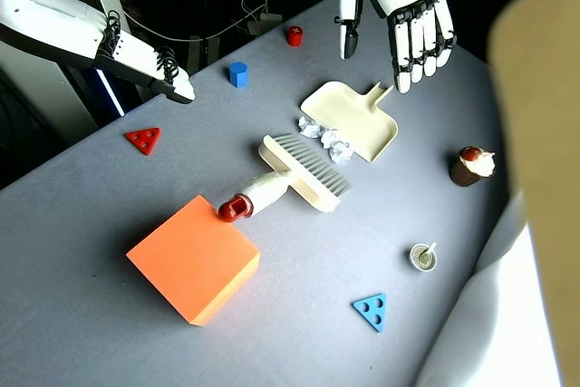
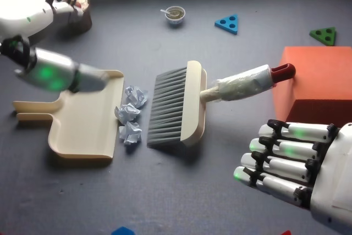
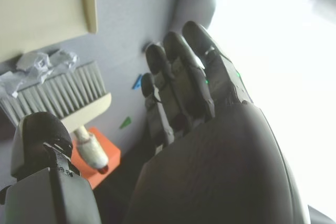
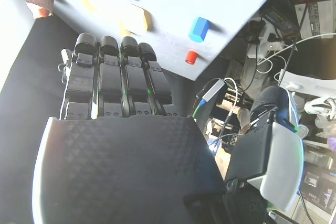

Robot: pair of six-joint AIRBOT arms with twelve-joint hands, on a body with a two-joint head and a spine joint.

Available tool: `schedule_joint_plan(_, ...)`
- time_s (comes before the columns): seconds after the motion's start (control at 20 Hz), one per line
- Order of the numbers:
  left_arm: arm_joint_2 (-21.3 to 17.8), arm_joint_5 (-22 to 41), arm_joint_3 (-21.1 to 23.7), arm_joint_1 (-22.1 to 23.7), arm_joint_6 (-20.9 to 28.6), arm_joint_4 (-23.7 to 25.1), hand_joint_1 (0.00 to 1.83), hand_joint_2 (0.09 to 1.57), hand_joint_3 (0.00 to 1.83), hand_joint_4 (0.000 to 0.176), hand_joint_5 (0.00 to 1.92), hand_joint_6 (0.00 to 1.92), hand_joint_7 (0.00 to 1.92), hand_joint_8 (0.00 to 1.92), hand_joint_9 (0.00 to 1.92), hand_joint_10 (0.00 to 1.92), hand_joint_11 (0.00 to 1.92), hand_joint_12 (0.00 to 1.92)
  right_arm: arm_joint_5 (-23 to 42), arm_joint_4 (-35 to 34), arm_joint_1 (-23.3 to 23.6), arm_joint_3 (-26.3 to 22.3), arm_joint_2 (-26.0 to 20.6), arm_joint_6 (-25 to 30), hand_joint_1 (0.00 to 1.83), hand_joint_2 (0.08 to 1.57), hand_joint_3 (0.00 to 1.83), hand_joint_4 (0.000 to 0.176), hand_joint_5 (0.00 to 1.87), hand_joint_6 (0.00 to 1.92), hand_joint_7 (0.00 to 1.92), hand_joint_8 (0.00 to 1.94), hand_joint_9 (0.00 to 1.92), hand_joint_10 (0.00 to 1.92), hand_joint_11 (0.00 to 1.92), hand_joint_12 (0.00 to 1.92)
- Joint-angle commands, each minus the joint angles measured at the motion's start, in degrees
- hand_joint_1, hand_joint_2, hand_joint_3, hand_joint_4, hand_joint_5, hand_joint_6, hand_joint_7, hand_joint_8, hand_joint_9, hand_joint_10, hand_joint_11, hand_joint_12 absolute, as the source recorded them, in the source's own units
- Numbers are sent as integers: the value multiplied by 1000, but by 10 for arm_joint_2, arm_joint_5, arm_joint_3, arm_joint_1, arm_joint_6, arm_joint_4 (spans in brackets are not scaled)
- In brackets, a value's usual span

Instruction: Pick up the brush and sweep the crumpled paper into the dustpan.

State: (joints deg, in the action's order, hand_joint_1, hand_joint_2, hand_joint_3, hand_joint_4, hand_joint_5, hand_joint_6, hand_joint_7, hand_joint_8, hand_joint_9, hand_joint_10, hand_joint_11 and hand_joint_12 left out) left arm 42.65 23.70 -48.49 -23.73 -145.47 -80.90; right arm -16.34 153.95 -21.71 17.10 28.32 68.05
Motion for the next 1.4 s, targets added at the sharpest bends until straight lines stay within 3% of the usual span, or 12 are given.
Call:
schedule_joint_plan(0.0,1,21,3,10,-6,18,0,913,2,0,172,0,212,0,208,1,174,118,-49,13,4,-4,-5,-1,0,939,0,0,112,2,127,0,155,4,120,83)
schedule_joint_plan(0.6,-4,12,20,10,-61,-12,0,911,2,0,162,0,210,0,203,0,166,97,-49,13,4,-5,-5,-1,0,957,3,0,128,0,149,0,172,0,152,43)
schedule_joint_plan(0.65,-5,2,16,6,-61,-11,194,964,18,0,155,1,203,1,205,1,173,97,-49,13,4,-5,-5,-1,0,958,3,0,139,4,157,4,176,2,159,45)
schedule_joint_plan(0.7,-6,-10,9,0,-61,-9,194,964,18,0,155,1,203,1,205,1,173,97,-49,13,4,-5,-5,-1,0,958,3,0,139,4,157,4,176,2,159,45)
schedule_joint_plan(0.75,-6,-12,5,-4,-51,1,480,1040,11,0,126,0,184,0,220,5,230,115,-49,13,4,-5,-5,-1,0,962,3,0,161,10,182,11,199,9,168,44)
schedule_joint_plan(0.8,-7,-17,1,-9,-37,10,498,1044,10,0,124,0,182,0,223,5,239,117,-49,13,4,-5,-5,-1,0,961,2,0,162,10,183,11,201,9,167,43)
schedule_joint_plan(0.9,-8,-22,-9,-25,0,33,784,1059,6,0,97,0,146,0,189,0,238,118,-49,13,4,-5,-5,-1,0,969,4,0,149,2,174,4,196,5,174,41)
schedule_joint_plan(1.1,-13,3,-20,-82,149,139,834,1098,15,12,113,7,149,2,199,6,246,129,-49,13,4,-5,-5,-1,0,979,7,0,149,1,175,2,194,2,172,37)
schedule_joint_plan(1.15,-17,16,-19,-99,174,155,821,1118,6,40,204,11,191,6,215,4,222,143,-49,13,4,-5,-5,-1,9,983,5,0,176,9,206,11,223,11,199,43)
schedule_joint_plan(1.2,-19,21,-20,-110,185,162,821,1118,6,40,204,11,191,6,215,4,222,143,-49,13,4,-5,-5,-1,9,983,5,0,176,9,206,11,223,11,199,43)
schedule_joint_plan(1.25,-21,25,-20,-125,191,160,744,1134,3,69,288,10,218,1,216,0,219,174,-49,13,4,-5,-5,-1,1,991,7,0,167,4,196,4,217,6,197,39)
schedule_joint_plan(1.35,-18,37,-24,-147,208,164,711,1144,4,74,321,15,216,3,193,0,184,173,-49,13,4,-5,-5,-1,0,1002,8,0,170,2,195,1,213,2,194,33)
